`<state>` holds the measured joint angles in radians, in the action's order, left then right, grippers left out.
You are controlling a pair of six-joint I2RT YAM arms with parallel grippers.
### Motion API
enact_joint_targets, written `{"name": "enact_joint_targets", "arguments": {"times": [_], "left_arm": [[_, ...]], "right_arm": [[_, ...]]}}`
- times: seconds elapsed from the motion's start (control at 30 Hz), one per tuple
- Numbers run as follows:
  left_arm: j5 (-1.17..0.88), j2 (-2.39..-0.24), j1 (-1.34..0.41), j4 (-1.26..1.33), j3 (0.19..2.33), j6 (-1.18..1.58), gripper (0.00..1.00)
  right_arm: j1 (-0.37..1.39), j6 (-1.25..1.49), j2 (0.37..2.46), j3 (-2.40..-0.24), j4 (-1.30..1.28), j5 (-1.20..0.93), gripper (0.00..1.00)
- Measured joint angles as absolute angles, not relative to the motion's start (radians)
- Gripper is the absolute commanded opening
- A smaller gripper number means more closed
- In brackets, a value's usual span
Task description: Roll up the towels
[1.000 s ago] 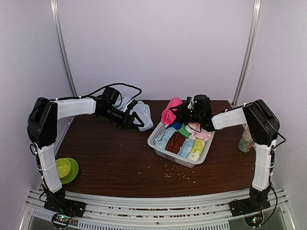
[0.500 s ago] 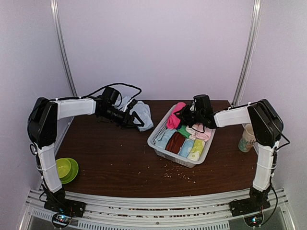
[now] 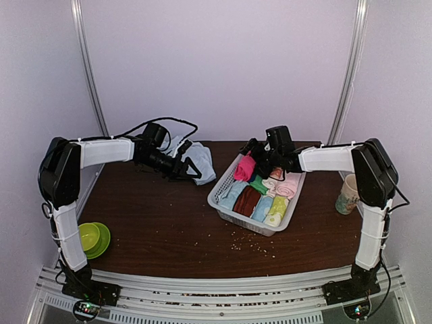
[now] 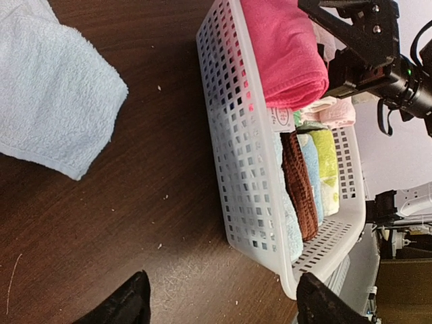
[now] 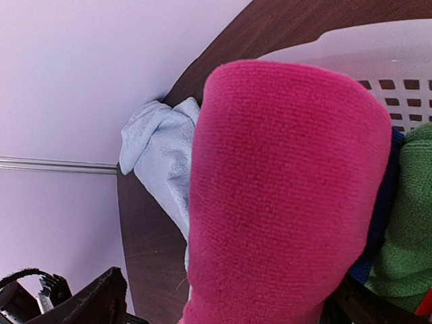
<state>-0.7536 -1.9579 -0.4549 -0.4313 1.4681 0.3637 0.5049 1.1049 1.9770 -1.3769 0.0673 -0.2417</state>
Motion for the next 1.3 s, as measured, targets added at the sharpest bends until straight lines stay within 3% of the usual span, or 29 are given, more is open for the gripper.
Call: {"name": "enact_joint_targets", "arguments": {"times": [0.63,0.83,1.3], "left_arm": [[-0.717,-1.958,-0.452,-0.474,1.496,0.351,0.76],[-0.709,-1.958,-0.452,-0.482,1.498,0.340,0.76],[-0.678,-1.934,-0.451,-0.495,1.498,0.310,0.76]], "right_arm": [[0.539,1.030,1.821,-1.422,-0.139,-0.085,1.00],[0.546,0.964,1.819,-1.525,-0.223,-0.042,1.00],[0.545,0.894,2.119,-1.804,-0.296,-0.021,1.00]]}}
